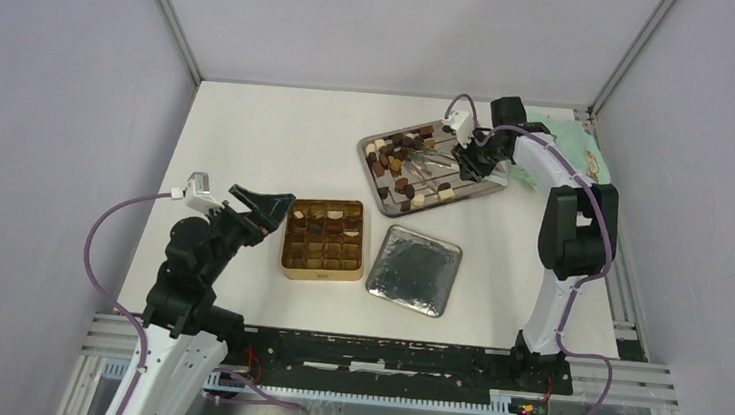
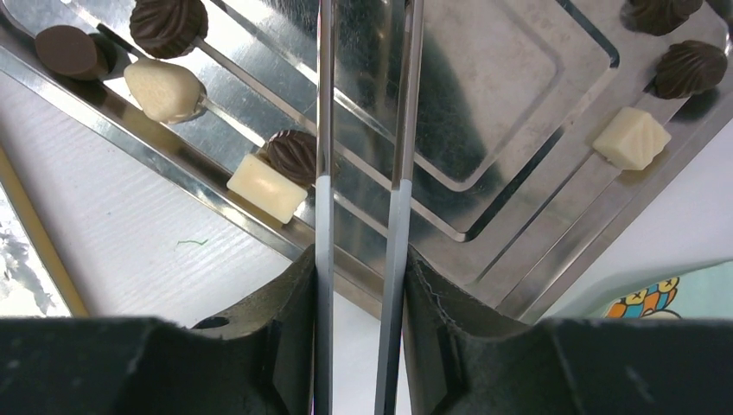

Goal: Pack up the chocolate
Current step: Pick up the fake chocolate from the plate.

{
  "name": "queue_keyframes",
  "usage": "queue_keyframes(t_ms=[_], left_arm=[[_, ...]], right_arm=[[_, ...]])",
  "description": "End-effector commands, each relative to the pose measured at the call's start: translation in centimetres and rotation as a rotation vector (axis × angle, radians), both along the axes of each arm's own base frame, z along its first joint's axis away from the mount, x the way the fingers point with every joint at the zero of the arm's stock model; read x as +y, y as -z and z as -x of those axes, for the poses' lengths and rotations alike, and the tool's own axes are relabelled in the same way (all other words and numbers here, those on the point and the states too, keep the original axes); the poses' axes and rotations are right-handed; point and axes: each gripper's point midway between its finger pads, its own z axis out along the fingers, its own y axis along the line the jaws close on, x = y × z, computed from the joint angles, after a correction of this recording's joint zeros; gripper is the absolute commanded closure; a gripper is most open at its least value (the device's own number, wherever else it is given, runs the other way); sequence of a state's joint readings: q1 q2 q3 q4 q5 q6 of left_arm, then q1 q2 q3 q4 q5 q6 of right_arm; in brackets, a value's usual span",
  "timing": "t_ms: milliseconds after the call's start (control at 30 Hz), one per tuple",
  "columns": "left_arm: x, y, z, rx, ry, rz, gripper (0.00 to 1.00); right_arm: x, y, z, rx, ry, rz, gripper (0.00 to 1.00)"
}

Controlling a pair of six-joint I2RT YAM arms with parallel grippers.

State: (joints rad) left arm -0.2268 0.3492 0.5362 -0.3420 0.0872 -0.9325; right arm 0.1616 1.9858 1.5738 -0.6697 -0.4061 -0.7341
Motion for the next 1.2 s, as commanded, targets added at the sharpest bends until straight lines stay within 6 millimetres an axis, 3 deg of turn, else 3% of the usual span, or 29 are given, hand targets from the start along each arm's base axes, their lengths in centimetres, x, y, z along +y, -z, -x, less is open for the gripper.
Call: queue_keyframes(t_ms=[0, 233, 567, 733, 900, 1167], left_arm=[[-0.2, -0.6, -0.2, -0.007, -0.004, 0.036, 0.0], [-0.2, -0.5, -0.3, -0.003, -0.003, 0.035, 0.0], [-0.3, 0.1, -0.5, 0.016, -0.001, 0.027, 0.01], [-0.2, 1.2, -0.8, 0.067, -0.002, -0.005, 0.02], [1.3, 2.8, -1.6, 0.216, -0.049, -0.174, 0.06], [1.7, 6.4, -4.6, 0.436, 0.084, -0.503, 0.14]], right_arm=[[1.2, -1.7, -1.6, -0.05, -0.01, -0.026, 0.6], [1.6, -1.4, -1.7, -0.036, -0.018, -0.031, 0.66], [0.7, -2.9, -0.8, -0.082, -0.006, -0.02, 1.0], [-0.3, -3.8, 0.5, -0.102, 0.007, -0.036, 1.0], [-0.8, -4.6, 2.0, -0.115, 0.014, -0.06, 1.0], [0.9, -7.8, 5.5, -0.154, -0.082, -0.167, 1.0]])
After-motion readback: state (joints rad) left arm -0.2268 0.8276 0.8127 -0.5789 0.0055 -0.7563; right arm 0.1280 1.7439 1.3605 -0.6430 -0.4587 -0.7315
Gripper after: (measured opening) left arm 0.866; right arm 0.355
